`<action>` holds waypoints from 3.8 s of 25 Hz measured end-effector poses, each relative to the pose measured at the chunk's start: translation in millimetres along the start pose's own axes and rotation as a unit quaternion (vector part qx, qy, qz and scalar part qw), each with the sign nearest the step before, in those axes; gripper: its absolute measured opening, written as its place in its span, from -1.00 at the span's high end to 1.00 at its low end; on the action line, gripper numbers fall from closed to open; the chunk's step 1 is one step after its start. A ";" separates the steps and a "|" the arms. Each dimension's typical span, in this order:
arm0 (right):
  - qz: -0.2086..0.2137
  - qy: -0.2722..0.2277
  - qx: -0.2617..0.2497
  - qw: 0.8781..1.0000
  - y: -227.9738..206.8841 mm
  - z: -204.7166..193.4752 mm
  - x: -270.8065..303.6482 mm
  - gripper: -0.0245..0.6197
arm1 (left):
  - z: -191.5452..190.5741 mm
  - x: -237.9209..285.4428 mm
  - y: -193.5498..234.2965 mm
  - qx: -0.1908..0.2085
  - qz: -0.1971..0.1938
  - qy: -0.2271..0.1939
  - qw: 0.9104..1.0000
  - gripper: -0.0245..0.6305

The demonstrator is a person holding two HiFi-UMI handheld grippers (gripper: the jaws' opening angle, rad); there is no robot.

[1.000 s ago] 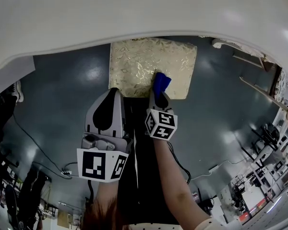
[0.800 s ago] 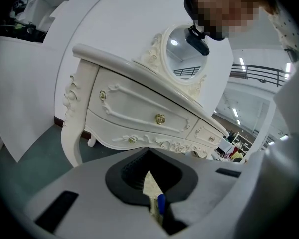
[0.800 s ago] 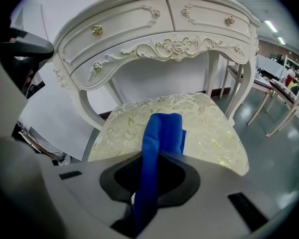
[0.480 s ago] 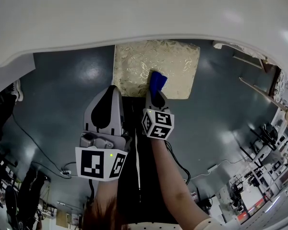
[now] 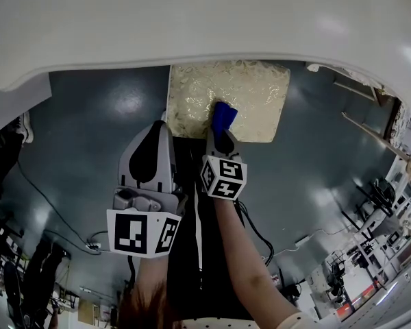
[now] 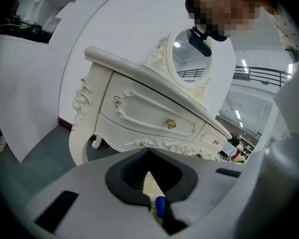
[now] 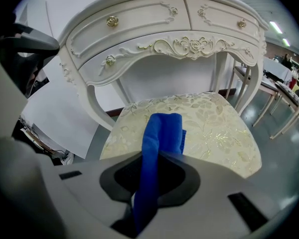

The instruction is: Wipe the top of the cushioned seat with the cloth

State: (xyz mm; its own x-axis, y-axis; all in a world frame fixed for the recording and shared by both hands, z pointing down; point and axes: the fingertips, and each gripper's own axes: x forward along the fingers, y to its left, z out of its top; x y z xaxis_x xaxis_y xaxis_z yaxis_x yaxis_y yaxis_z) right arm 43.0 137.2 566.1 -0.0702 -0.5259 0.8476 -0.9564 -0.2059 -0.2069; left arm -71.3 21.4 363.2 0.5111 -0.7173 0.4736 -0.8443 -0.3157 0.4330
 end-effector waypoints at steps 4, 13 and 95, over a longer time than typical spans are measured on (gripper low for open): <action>0.007 0.001 -0.004 1.000 11.5 -0.8 1.9 0.73 | 1.4 -3.0 7.2 -0.003 0.005 -0.002 1.000 0.93; 0.013 0.005 -0.011 1.000 26.7 -0.8 6.3 0.73 | 4.4 -6.5 19.1 -0.011 0.015 -0.008 1.000 0.93; 0.182 0.078 -0.131 0.971 171.1 -26.4 43.4 0.73 | 5.0 -57.8 62.9 -0.034 0.087 -0.049 0.994 0.93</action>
State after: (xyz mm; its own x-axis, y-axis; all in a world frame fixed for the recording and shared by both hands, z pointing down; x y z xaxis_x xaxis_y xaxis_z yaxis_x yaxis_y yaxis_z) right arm -131.1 100.9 580.4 -0.4401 -0.3883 0.8097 -0.8979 0.1988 -0.3927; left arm -154.7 39.9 359.3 0.3381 -0.8149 0.4707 -0.9039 -0.1419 0.4036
